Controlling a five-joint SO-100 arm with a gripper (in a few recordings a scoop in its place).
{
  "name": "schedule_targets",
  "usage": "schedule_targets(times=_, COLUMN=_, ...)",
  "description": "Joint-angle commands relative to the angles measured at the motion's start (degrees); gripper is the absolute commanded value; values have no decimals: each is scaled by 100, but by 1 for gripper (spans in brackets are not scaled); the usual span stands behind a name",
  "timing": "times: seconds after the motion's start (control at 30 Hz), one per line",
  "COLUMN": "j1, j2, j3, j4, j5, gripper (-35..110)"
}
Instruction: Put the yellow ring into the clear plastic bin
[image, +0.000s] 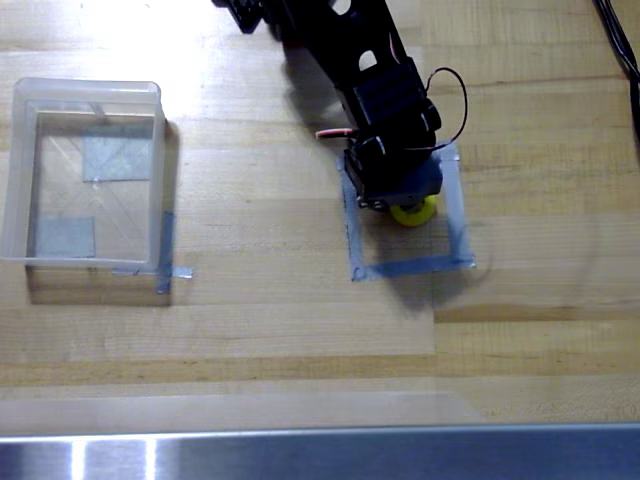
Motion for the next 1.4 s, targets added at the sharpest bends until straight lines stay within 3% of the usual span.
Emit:
schedule_targets(times=0.0, j1=-62, j2=580, j3=141, j4=185, j5=9, gripper=1)
schedule_targets(times=0.2, j1=0, j2=1740, j3=439, j4=334, j5=-9, gripper=1)
schedule_targets(times=0.37, j1=571, j2=3217, j3=369, j4=1195, j5=-53, gripper=1)
schedule_targets(times=0.47, j1=1336, j2=3964, j3=202, j4=1723, j5=-369, gripper=1)
schedule_targets(times=0.63, j1=3507, j2=4491, j3=-132, j4=2136, j5=-1362, gripper=1)
schedule_targets(times=0.93, j1=6618, j2=3445, j3=-633, j4=2065, j5=-2426, gripper=1)
schedule_targets(times=1.37, j1=7831, j2=1090, j3=-870, j4=668, j5=-2479, gripper=1)
